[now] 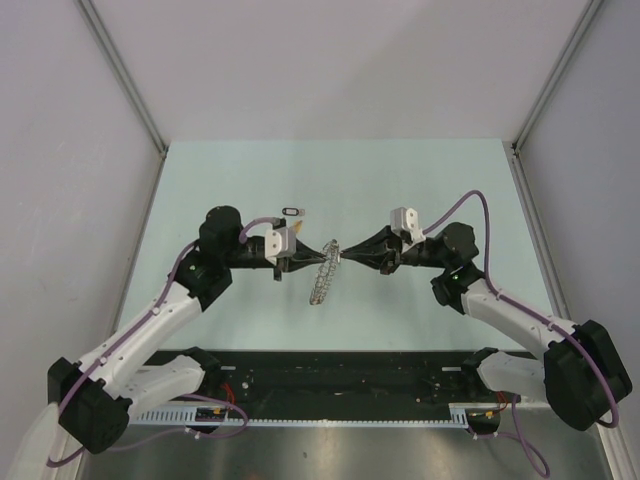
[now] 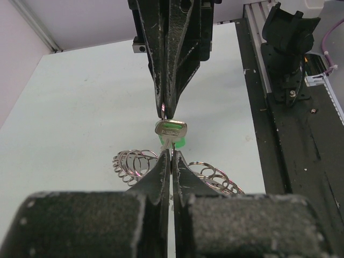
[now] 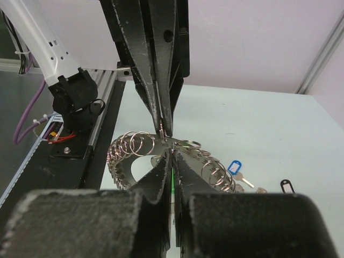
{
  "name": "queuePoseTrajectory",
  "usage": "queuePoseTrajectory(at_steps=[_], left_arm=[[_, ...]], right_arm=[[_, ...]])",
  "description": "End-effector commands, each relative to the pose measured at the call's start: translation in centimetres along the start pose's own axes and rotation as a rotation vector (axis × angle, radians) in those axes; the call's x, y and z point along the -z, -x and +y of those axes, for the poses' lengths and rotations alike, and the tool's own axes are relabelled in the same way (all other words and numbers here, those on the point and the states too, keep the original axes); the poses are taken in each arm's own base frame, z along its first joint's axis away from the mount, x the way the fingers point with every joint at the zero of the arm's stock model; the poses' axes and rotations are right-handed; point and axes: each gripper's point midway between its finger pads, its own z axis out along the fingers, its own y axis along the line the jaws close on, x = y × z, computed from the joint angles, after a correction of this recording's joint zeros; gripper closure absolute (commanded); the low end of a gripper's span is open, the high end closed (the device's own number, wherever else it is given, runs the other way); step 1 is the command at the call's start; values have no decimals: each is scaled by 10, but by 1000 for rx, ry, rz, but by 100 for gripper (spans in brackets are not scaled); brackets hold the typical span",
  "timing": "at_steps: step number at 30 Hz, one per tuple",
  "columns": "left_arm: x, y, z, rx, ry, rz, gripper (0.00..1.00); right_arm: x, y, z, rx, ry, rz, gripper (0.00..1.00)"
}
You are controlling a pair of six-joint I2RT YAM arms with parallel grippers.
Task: Put the keys on the keyring
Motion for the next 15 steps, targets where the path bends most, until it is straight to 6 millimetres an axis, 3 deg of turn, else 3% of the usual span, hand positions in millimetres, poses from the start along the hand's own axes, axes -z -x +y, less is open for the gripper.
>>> queuePoseTrajectory(at_steps=[1, 15], left_arm=[[-4, 12, 8, -19, 23, -41, 99], [-6, 8, 9, 11, 23, -33, 100]], right_arm=[[-4, 10, 0, 63, -5, -19, 100], [-8, 8, 0, 102, -30, 14, 100]])
